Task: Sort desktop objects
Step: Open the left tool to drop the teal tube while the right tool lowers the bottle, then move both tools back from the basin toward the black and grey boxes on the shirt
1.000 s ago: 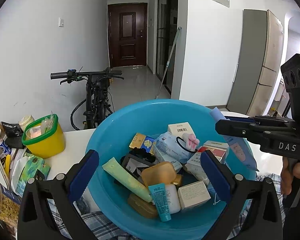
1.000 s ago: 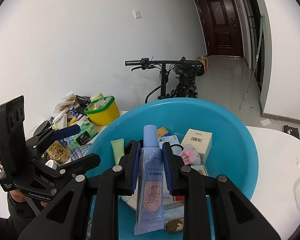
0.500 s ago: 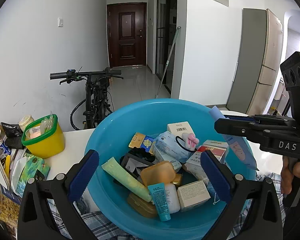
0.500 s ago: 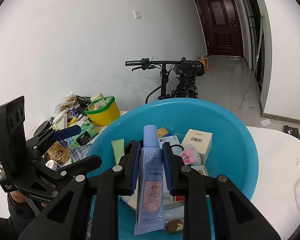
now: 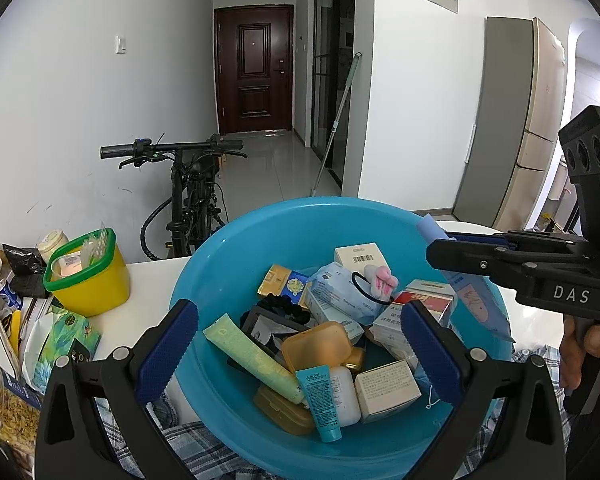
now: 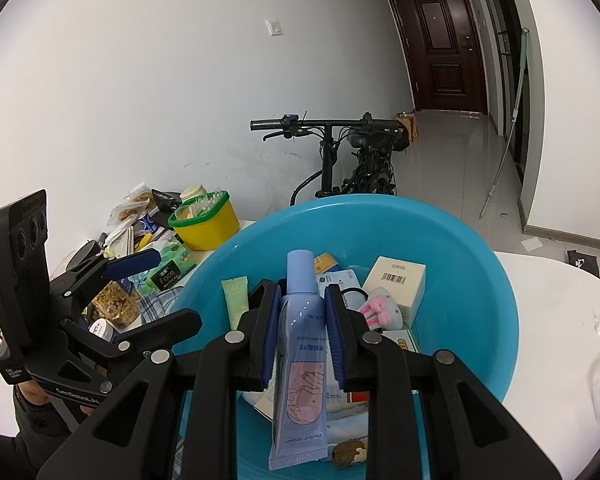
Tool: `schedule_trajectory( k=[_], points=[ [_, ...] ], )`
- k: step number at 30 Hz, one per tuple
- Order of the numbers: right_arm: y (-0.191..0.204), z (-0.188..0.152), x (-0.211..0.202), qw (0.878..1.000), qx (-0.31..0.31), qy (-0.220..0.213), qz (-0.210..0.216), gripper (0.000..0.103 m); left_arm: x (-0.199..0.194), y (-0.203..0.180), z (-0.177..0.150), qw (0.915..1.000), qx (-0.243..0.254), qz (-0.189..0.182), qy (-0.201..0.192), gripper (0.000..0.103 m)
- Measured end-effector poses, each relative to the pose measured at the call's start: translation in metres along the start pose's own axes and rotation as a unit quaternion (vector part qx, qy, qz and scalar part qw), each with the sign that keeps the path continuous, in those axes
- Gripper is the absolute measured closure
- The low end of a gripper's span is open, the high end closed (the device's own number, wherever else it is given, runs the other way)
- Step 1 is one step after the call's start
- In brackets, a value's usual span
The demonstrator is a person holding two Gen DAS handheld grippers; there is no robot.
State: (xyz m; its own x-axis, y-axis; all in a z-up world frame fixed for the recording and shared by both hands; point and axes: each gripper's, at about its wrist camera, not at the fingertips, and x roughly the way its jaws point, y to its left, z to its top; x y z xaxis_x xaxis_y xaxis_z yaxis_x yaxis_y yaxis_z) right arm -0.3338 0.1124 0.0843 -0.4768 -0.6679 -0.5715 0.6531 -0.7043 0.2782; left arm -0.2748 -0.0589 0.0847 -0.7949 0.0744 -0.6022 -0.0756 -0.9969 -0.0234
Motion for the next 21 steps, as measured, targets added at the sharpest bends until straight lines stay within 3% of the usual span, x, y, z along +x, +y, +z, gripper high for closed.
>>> schedule_trajectory(
  k=[13,14,15,18,21],
  points=[
    [-0.001,0.001,0.001,1.0,-0.002,-0.005,-0.017,0.078,-0.002,0.001,0.0,1.0,0.0,0.001,-0.002,0.0],
    [-0.002,0.001,0.0,1.0,0.004,-0.009,-0.02,0.051,-0.002,0.001,0.0,1.0,0.0,0.001,-0.002,0.0],
    [-0.005,0.002,0.0,0.999,0.013,-0.009,-0.028,0.0,-0.002,0.001,0.001,1.0,0.0,0.002,-0.001,0.0],
    [-0.01,0.002,0.001,0.997,0.025,-0.008,-0.069,0.0,-0.002,0.001,0.001,1.0,0.0,0.001,-0.002,0.0],
    [-0.013,0.002,0.001,0.998,0.028,-0.012,-0.064,0.0,-0.002,0.001,0.001,1.0,-0.001,0.001,-0.002,0.0]
  ],
)
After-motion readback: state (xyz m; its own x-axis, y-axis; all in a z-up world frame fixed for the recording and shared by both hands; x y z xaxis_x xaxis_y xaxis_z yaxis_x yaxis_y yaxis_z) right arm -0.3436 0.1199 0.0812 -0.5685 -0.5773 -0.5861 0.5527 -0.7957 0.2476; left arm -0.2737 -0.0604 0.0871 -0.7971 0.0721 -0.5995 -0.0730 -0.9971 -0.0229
